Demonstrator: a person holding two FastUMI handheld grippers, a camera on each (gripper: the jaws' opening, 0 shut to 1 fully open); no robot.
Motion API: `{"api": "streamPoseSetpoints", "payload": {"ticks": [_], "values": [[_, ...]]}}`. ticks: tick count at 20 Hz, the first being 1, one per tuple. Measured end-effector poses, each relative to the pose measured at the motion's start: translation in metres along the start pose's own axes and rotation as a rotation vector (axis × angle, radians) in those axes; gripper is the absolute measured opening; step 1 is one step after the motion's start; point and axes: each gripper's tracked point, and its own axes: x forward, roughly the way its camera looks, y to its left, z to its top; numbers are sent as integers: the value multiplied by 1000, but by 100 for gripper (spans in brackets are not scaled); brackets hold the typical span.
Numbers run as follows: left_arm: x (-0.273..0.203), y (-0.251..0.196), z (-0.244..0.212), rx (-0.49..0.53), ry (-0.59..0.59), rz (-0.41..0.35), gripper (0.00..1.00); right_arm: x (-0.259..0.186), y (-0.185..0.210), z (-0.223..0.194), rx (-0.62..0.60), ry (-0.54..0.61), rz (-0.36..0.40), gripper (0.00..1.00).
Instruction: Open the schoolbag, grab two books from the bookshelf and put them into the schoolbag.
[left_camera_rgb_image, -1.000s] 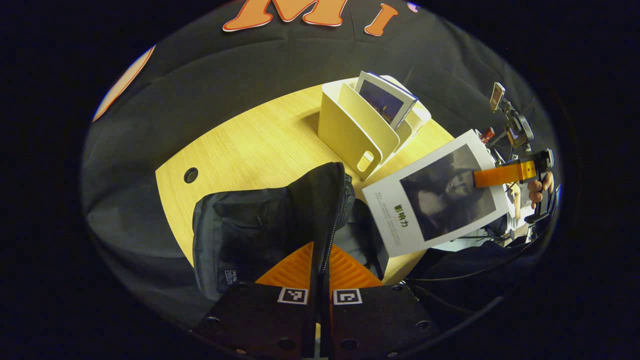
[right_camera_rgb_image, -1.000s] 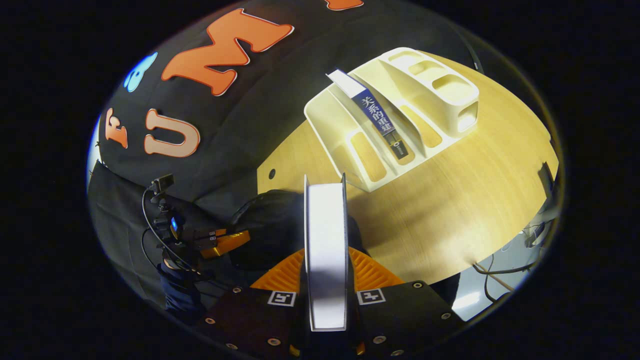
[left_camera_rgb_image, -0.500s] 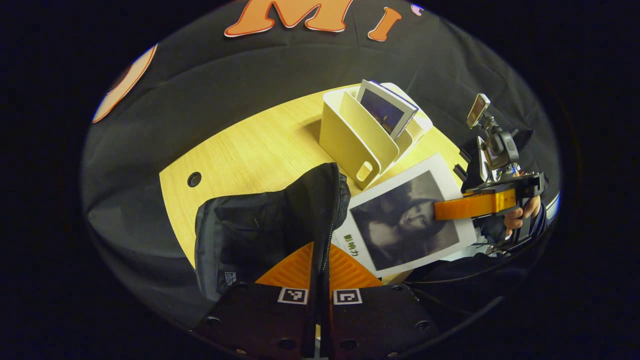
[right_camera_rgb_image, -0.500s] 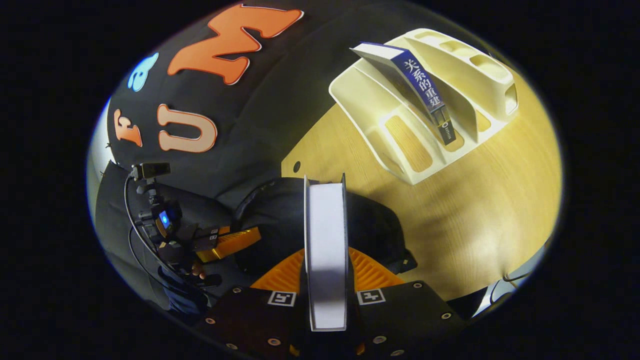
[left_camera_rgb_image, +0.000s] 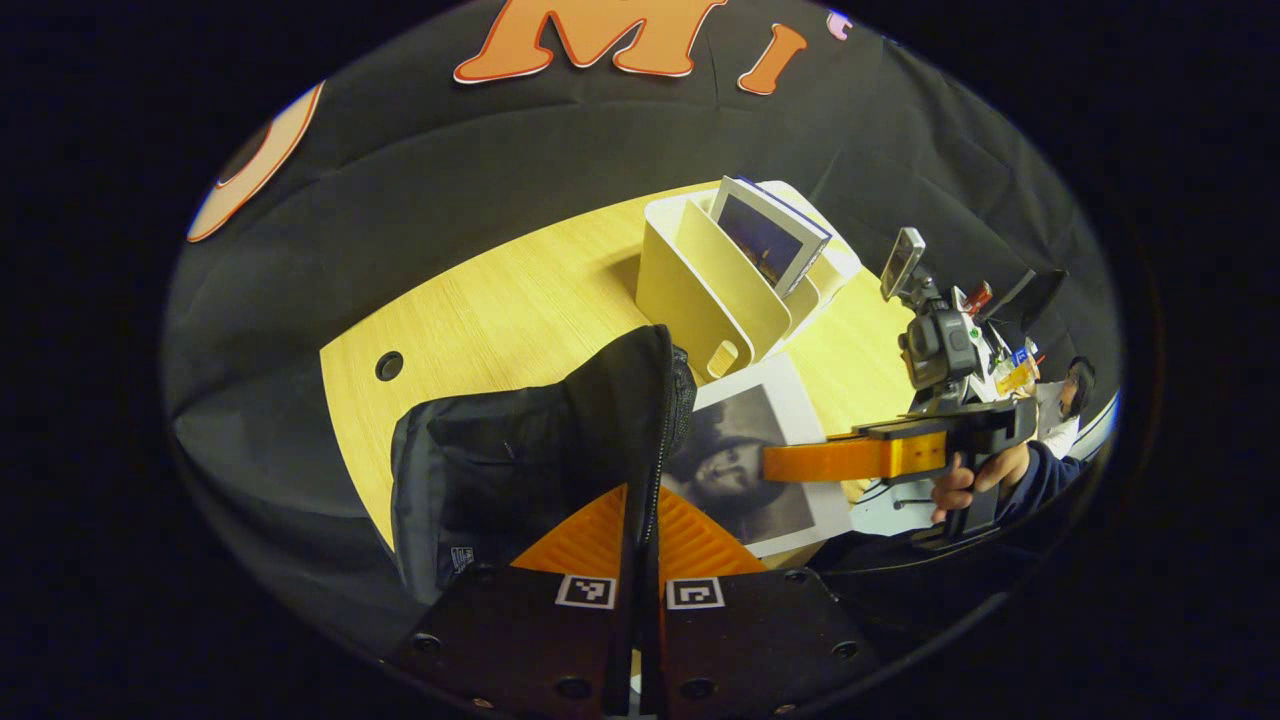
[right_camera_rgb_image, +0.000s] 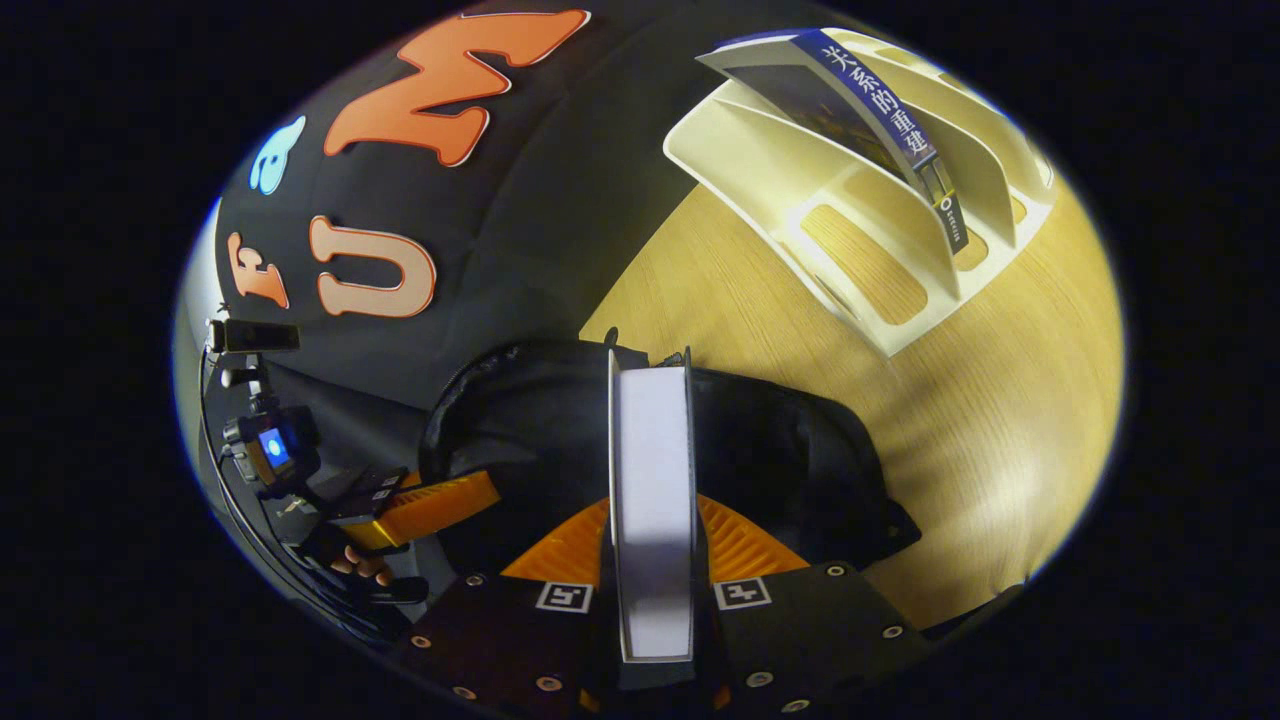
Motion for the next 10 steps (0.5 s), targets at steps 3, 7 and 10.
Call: {"api": "streamPoseSetpoints", "payload": {"ticks": [3, 7, 10], "values": [[-1, -2, 1, -2, -8, -5, 5, 24, 0, -5, 36, -24, 12, 30], [-3, -1, 0, -7, -15, -7, 5, 51, 1, -16, 47, -47, 18, 30], [-2, -4, -1, -10, -18, -19, 5, 67, 5, -26, 71, -20, 21, 30]]}}
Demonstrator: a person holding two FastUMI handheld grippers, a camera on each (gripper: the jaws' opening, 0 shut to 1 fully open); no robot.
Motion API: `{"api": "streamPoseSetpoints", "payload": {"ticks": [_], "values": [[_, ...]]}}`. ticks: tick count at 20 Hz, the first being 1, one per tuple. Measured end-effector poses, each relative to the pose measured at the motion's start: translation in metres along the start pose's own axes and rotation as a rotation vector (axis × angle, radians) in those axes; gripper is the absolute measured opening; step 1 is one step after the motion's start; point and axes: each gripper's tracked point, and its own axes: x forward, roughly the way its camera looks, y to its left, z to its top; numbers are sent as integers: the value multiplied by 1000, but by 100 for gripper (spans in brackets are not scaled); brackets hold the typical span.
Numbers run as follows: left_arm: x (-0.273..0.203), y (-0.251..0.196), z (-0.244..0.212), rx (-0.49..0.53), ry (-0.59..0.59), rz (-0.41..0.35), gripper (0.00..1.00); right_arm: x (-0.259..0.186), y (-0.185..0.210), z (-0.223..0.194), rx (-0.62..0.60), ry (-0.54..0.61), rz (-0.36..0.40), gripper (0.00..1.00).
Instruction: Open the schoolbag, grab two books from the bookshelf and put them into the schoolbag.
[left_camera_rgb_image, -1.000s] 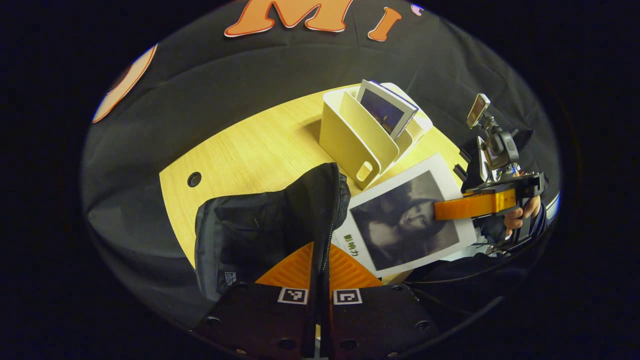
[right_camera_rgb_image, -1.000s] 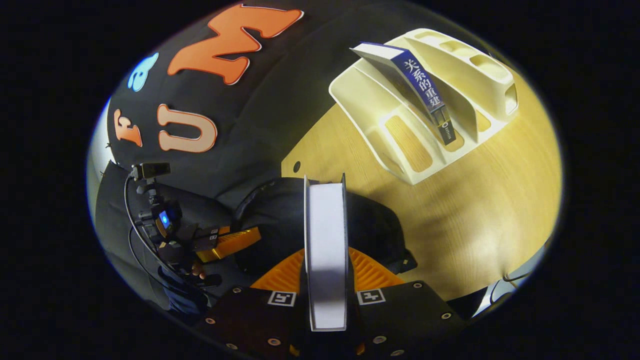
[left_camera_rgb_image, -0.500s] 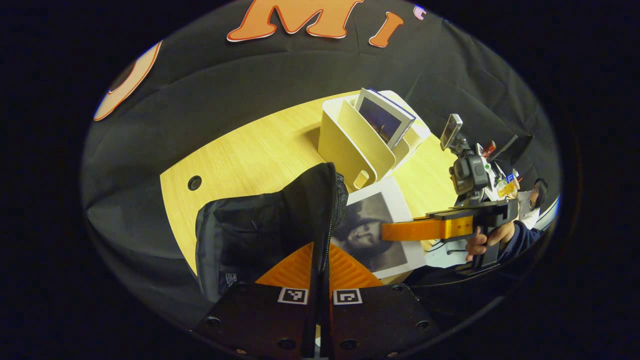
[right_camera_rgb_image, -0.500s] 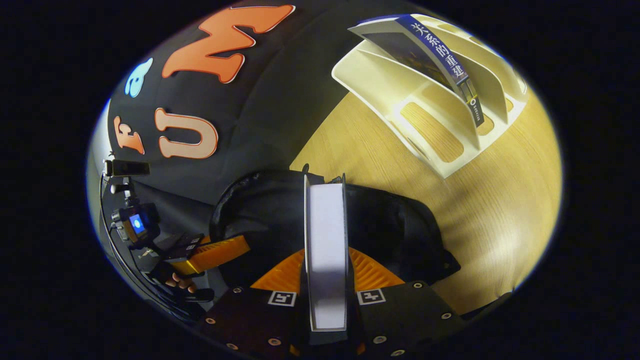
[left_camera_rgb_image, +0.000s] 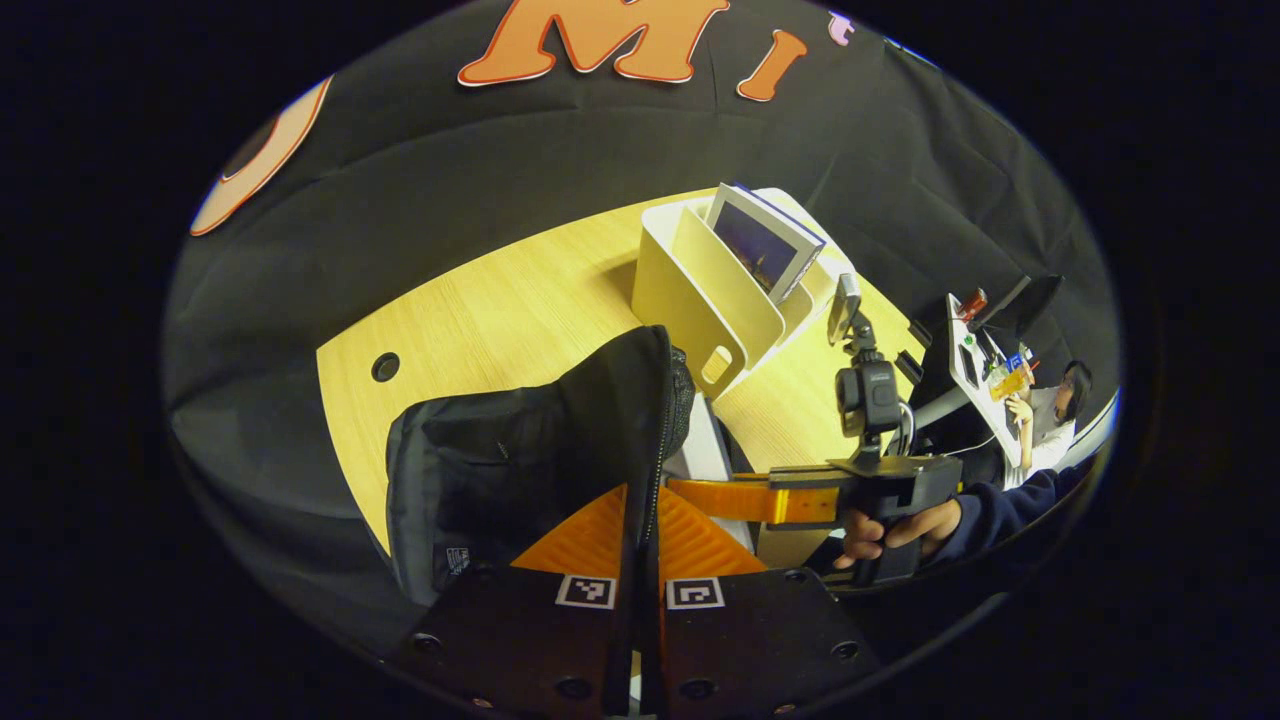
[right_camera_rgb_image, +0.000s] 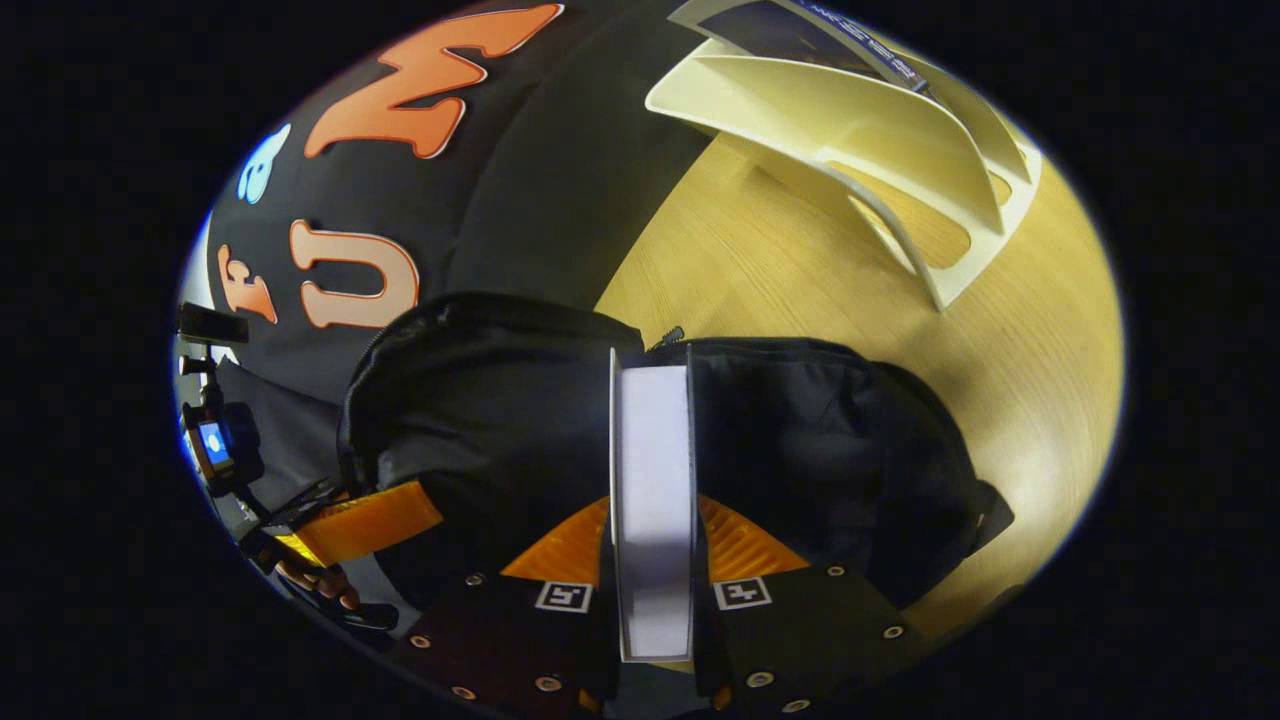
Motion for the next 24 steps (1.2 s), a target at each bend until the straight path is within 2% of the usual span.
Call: {"api": "streamPoseSetpoints", "payload": {"ticks": [3, 5, 6, 7, 9, 10, 12, 16, 24], "values": [[1, 0, 1, -12, -6, -3, 4, 3, -2, -11, -13, 56, -27, 32], [0, 0, 0, -18, -9, 2, 4, -1, -10, -11, -70, 76, -100, 39], [1, 0, 0, -21, -9, 3, 5, -1, -17, -17, -99, 89, -127, 46], [0, -1, 0, -26, -8, 3, 5, -5, -20, -19, -125, 109, -149, 68], [1, 1, 0, -26, -10, 16, 5, -13, -33, -20, -195, 141, -210, 56], [1, 1, -1, -26, -11, 23, 5, -19, -39, -21, -232, 155, -237, 83], [3, 0, -3, -33, -11, 33, 5, -32, -42, -19, -282, 171, -261, 93], [5, -1, -4, -57, -15, 51, 4, -63, -48, 8, -361, 155, -303, 98], [8, -1, -4, -98, -19, 74, 4, -127, -54, 80, -490, 112, -408, 98]]}}
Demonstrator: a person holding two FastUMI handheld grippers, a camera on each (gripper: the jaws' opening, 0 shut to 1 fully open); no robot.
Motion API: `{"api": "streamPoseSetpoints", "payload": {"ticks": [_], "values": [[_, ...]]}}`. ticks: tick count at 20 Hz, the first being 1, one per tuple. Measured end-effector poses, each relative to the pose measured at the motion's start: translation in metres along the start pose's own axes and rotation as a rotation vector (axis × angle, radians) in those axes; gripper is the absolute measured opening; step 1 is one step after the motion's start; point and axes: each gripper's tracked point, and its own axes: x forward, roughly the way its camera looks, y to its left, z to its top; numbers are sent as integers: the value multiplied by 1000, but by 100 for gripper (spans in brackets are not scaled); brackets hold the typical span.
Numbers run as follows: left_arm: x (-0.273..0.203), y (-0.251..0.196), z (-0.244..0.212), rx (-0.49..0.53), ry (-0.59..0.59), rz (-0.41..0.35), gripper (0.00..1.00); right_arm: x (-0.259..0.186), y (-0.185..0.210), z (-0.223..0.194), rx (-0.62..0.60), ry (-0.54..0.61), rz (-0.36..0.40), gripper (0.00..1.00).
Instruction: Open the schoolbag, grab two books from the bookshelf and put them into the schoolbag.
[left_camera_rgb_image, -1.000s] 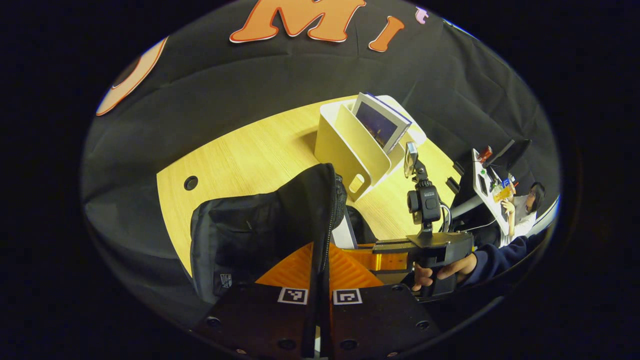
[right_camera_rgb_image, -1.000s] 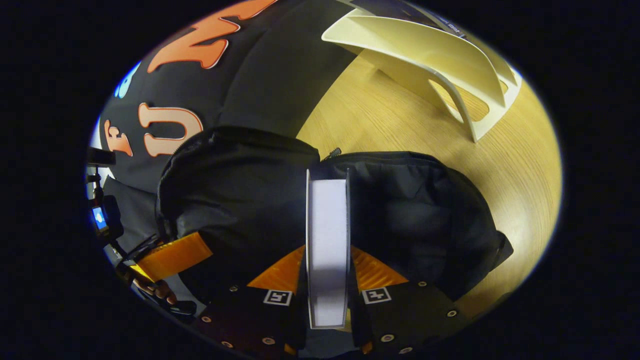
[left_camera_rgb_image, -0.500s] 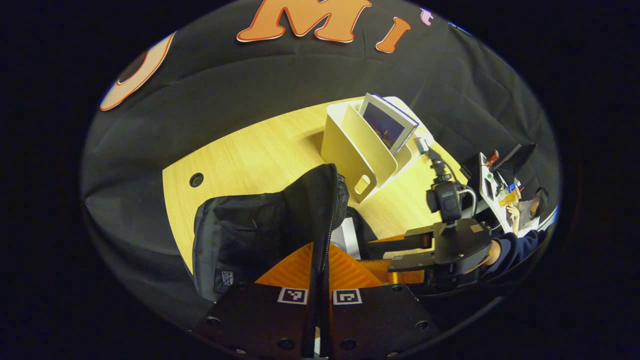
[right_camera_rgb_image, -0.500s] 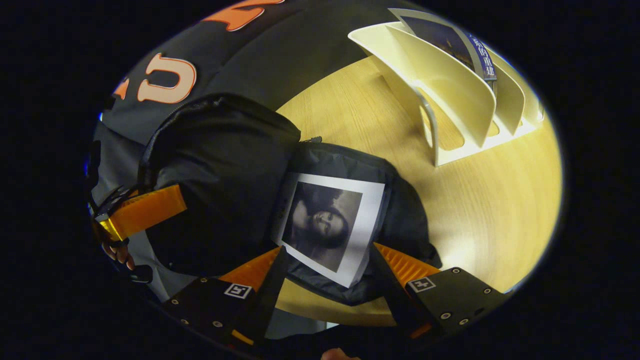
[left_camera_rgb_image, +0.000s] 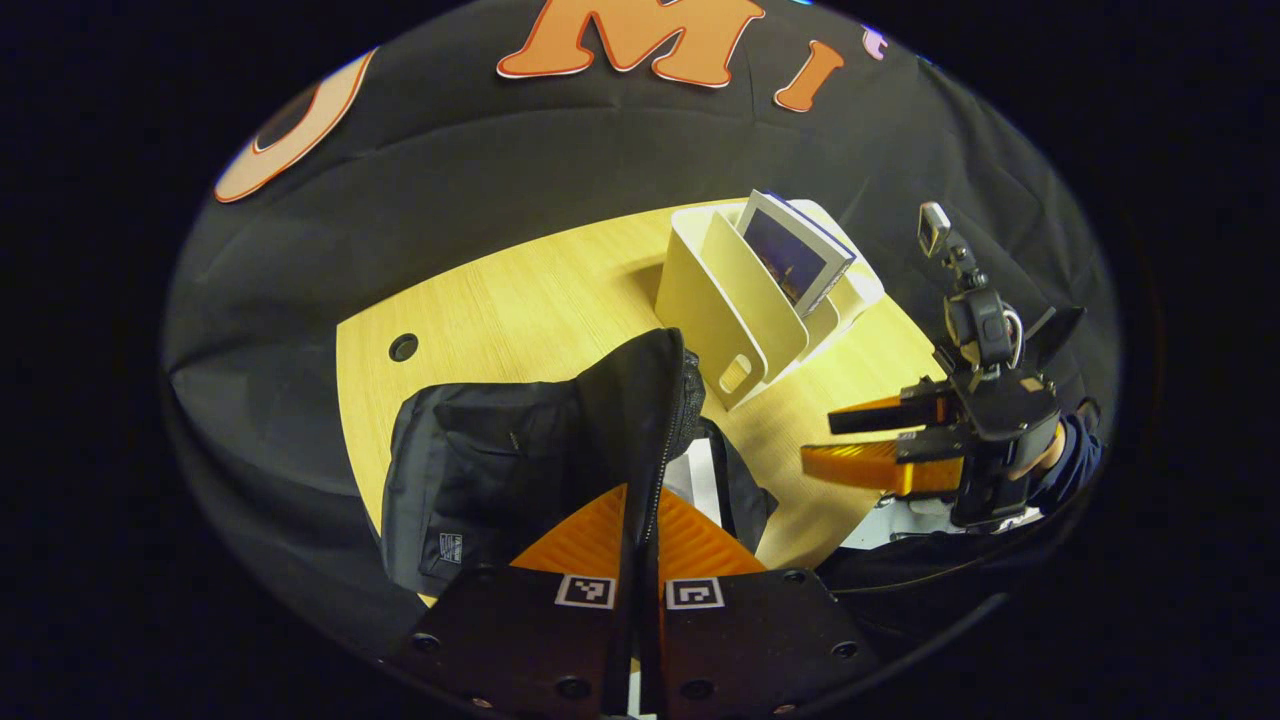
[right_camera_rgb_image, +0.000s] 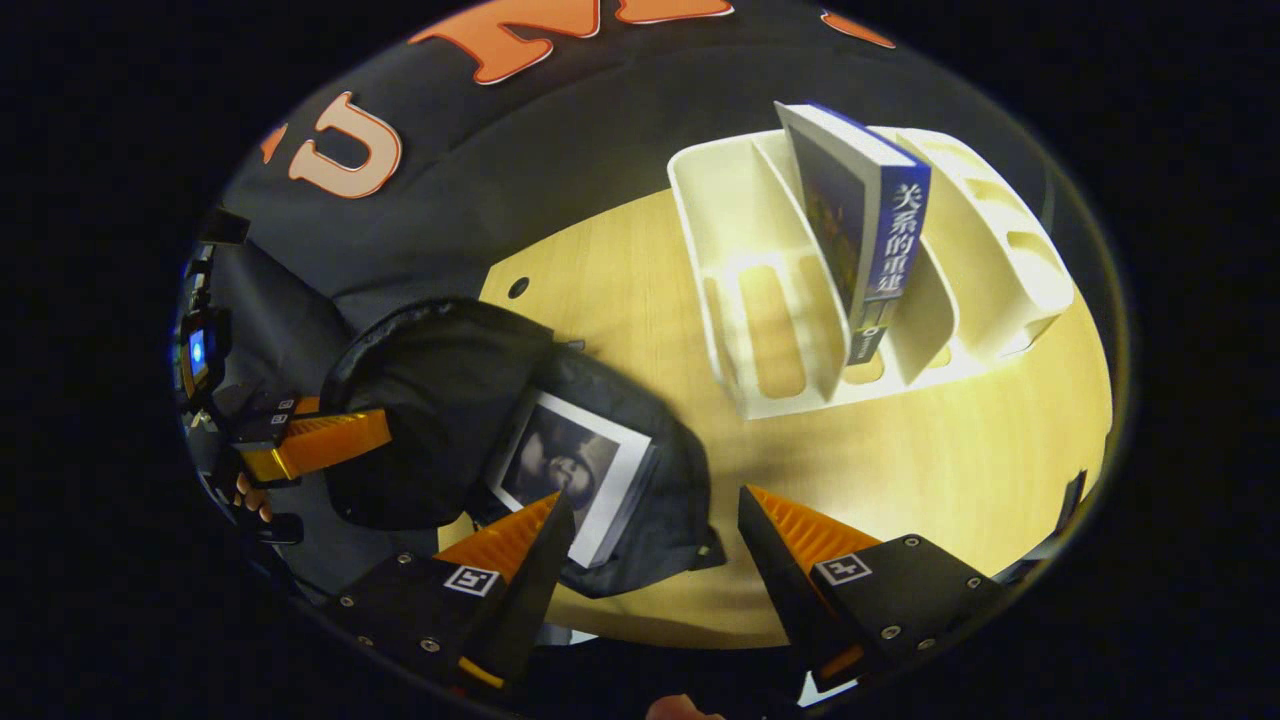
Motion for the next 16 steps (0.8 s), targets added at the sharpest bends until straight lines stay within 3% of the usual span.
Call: {"api": "streamPoseSetpoints", "payload": {"ticks": [7, 16], "values": [[6, -3, 2, -29, 6, 20, 5, -31, -34, 29, -103, 23, -59, 99], [12, -5, -2, -90, 9, 46, 5, -62, -73, 96, -227, 40, -149, 98]]}}
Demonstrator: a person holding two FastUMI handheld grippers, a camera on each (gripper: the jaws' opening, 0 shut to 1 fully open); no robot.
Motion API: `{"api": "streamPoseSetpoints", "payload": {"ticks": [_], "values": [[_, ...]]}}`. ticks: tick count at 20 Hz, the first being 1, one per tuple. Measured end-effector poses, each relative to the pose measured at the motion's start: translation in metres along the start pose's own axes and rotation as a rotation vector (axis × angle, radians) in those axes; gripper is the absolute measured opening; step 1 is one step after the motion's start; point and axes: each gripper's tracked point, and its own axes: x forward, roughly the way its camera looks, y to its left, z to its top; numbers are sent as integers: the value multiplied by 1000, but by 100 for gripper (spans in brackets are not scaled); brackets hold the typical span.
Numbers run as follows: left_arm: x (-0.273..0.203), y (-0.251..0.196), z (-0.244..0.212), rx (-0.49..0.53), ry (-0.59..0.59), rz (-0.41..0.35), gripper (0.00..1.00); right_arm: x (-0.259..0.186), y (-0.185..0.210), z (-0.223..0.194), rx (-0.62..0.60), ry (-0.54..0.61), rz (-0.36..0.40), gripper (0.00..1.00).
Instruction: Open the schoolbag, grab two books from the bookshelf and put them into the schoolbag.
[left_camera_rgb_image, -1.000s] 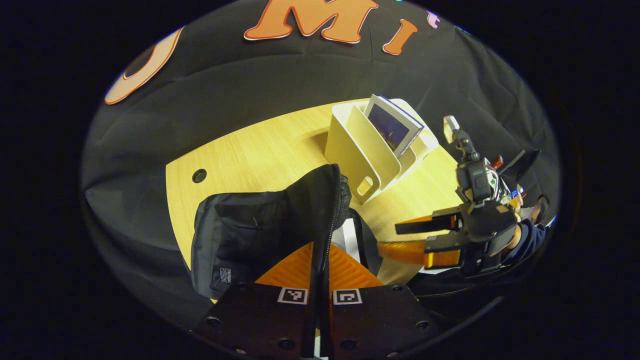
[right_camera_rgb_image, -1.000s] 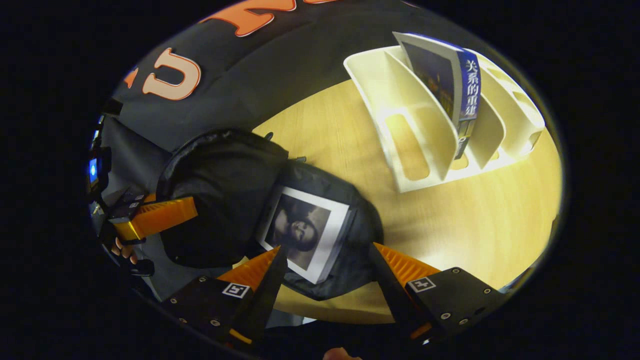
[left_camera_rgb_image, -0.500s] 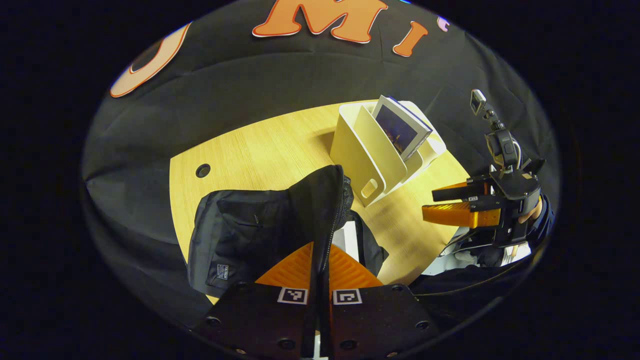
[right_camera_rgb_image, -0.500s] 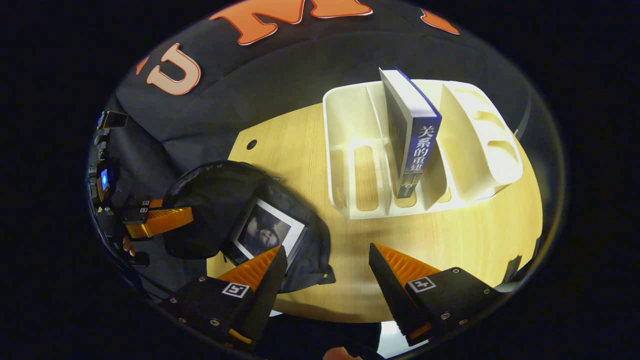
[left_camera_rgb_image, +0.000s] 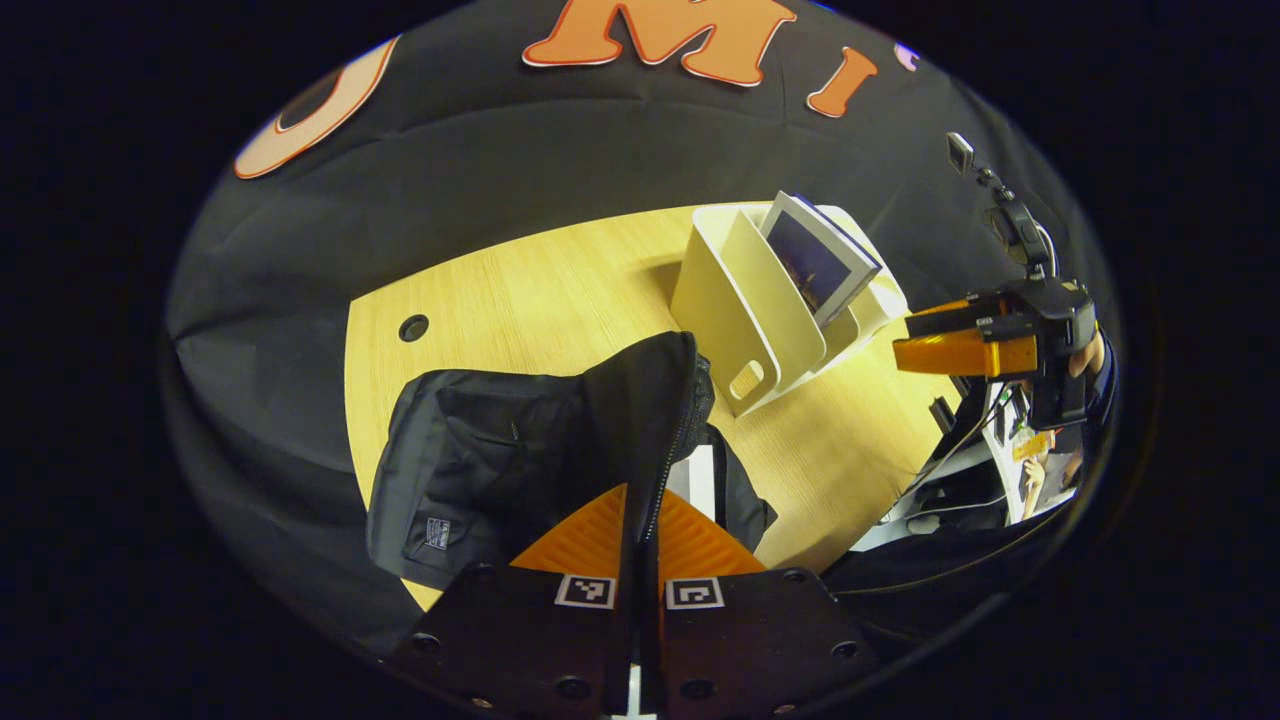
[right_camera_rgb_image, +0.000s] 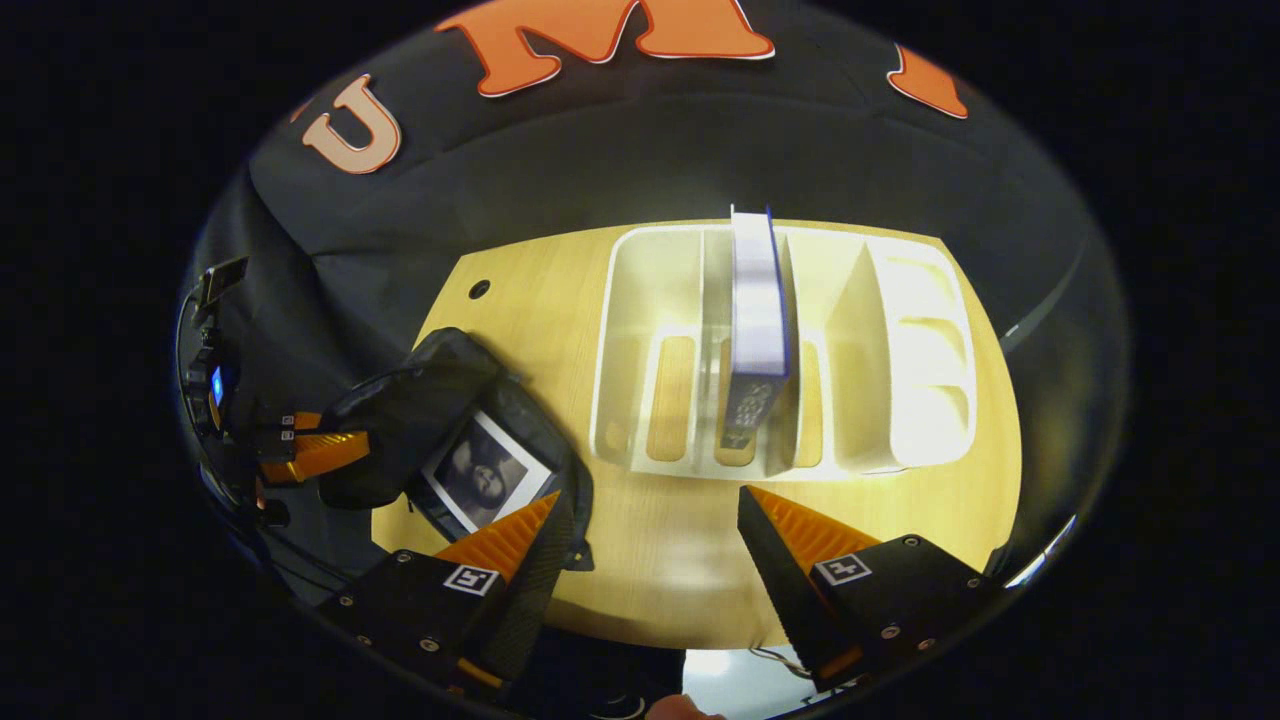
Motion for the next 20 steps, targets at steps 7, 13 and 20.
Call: {"api": "streamPoseSetpoints", "payload": {"ticks": [7, 13, 20], "values": [[4, 6, -3, -67, -2, 28, 5, 15, -31, 36, -56, 59, -44, 99], [5, 9, -6, -114, -1, 54, 5, 38, -49, 61, -41, 136, -34, 99], [5, 9, -10, -169, 0, 83, 5, 69, -63, 78, -28, 200, -54, 78]]}}
